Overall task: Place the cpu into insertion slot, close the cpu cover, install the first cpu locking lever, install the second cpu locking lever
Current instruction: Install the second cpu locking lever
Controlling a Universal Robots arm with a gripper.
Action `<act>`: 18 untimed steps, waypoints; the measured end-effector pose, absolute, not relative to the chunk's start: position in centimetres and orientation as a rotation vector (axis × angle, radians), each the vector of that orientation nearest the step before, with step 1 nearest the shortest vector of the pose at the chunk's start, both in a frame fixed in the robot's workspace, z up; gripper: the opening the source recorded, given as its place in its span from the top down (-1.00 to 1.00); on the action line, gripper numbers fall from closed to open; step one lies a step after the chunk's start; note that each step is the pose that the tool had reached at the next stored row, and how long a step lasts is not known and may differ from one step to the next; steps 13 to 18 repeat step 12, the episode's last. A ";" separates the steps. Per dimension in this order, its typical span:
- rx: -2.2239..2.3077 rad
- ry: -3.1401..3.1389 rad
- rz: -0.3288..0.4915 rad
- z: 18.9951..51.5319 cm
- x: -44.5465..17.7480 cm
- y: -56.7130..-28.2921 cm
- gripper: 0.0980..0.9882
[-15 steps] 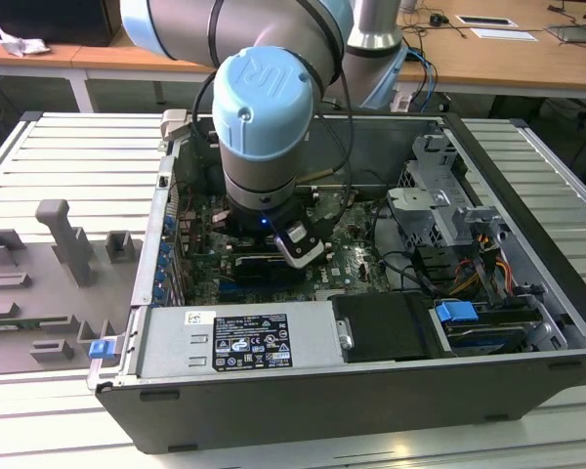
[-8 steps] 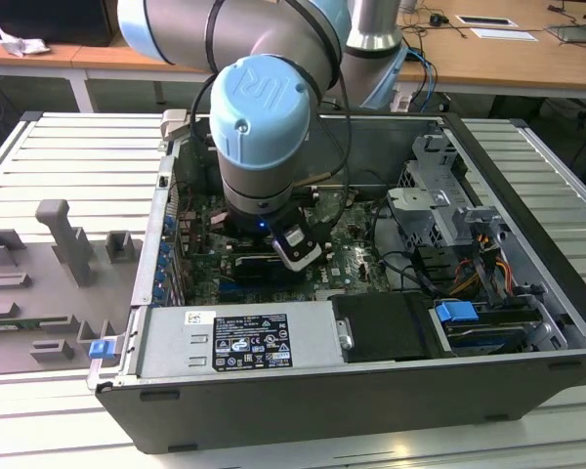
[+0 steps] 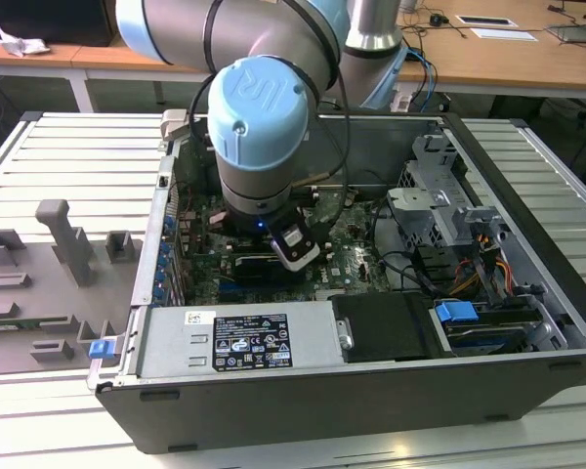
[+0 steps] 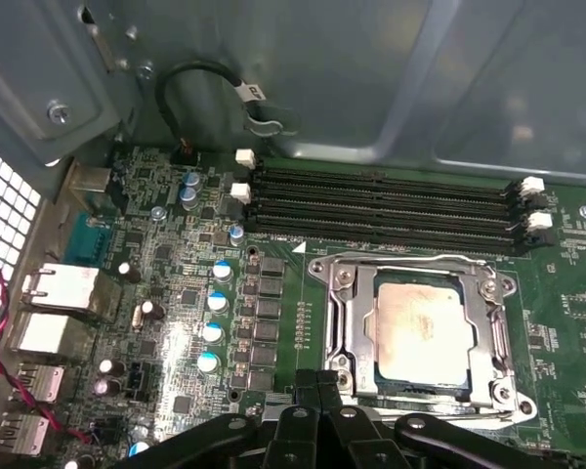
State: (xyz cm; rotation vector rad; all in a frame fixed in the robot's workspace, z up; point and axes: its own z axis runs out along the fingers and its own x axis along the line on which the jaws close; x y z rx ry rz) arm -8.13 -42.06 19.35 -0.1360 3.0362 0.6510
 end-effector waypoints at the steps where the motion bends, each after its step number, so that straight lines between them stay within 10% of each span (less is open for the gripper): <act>1: -0.136 3.036 0.653 19.7 -8.1 -42.1 0.98; 18: -0.136 3.031 0.672 21.4 -8.2 -42.1 0.98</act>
